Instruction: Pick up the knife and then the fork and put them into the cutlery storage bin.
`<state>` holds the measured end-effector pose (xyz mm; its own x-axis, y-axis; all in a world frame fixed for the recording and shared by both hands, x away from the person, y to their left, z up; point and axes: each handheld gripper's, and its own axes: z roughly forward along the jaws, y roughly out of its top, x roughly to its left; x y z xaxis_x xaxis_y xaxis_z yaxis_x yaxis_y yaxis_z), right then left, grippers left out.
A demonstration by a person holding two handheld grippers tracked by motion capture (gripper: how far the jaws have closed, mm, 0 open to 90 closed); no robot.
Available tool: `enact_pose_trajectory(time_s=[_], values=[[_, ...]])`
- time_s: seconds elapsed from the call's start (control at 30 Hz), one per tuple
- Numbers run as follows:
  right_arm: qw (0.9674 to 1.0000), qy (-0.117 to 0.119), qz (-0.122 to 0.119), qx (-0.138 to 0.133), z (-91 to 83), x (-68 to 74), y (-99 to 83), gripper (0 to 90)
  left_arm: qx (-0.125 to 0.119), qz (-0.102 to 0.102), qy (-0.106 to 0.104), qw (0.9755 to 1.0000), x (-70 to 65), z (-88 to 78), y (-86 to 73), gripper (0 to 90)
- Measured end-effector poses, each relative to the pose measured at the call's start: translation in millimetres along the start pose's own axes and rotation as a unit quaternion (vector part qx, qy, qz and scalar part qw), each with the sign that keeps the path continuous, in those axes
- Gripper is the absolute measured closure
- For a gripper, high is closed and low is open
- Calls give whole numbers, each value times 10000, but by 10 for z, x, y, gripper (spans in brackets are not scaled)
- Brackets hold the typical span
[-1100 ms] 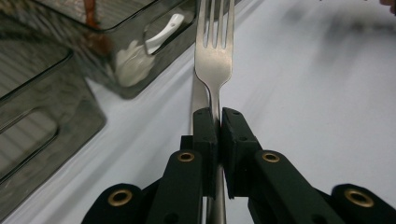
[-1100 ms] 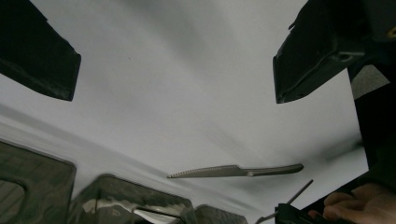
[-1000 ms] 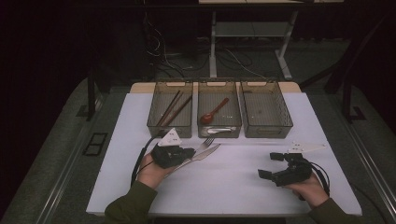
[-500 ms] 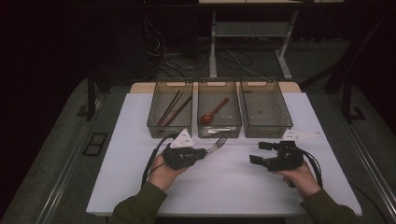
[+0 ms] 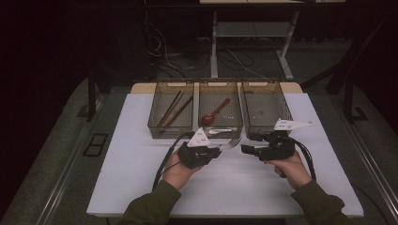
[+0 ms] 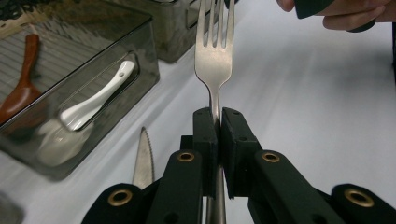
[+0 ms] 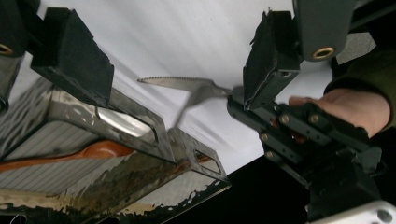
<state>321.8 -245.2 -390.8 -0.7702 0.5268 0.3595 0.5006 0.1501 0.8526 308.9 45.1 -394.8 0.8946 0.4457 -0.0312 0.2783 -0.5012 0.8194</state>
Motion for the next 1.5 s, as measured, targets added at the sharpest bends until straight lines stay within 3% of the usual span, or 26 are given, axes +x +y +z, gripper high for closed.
enact_pose_trajectory(time_s=[0.23, 0.57, 0.77, 0.9, 1.0, 1.1, 1.37, 1.5], values=[[10000, -49, 16, 80, 63, -6, 26, 338, -46, 52, 83, 9999, -97, 111, 61, 843], [9992, 99, 264, 271, 236, -20, -40, 642, -114, 94, 175, 9997, -192, 146, 28, 842], [9991, 145, 358, 167, 241, -16, -45, 798, -92, 55, 152, 9998, -179, 160, -2, 842], [9992, 207, 331, 117, 229, -13, -40, 821, -135, -1, 85, 9999, -181, 161, -8, 841], [9988, 286, 380, 60, 213, -17, -35, 853, -255, -145, -127, 9995, -165, 161, -17, 833], [9988, 353, 350, 6, 195, -7, -27, 856, -336, -160, -184, 9991, -183, 163, -23, 807], [9991, 257, 338, -62, 142, -45, -25, 859, -416, -384, -451, 9974, -126, 141, -83, 578], [9994, 176, 307, -53, 111, -67, -32, 859, -411, -346, -469, 9975, -81, 90, -128, 494]])
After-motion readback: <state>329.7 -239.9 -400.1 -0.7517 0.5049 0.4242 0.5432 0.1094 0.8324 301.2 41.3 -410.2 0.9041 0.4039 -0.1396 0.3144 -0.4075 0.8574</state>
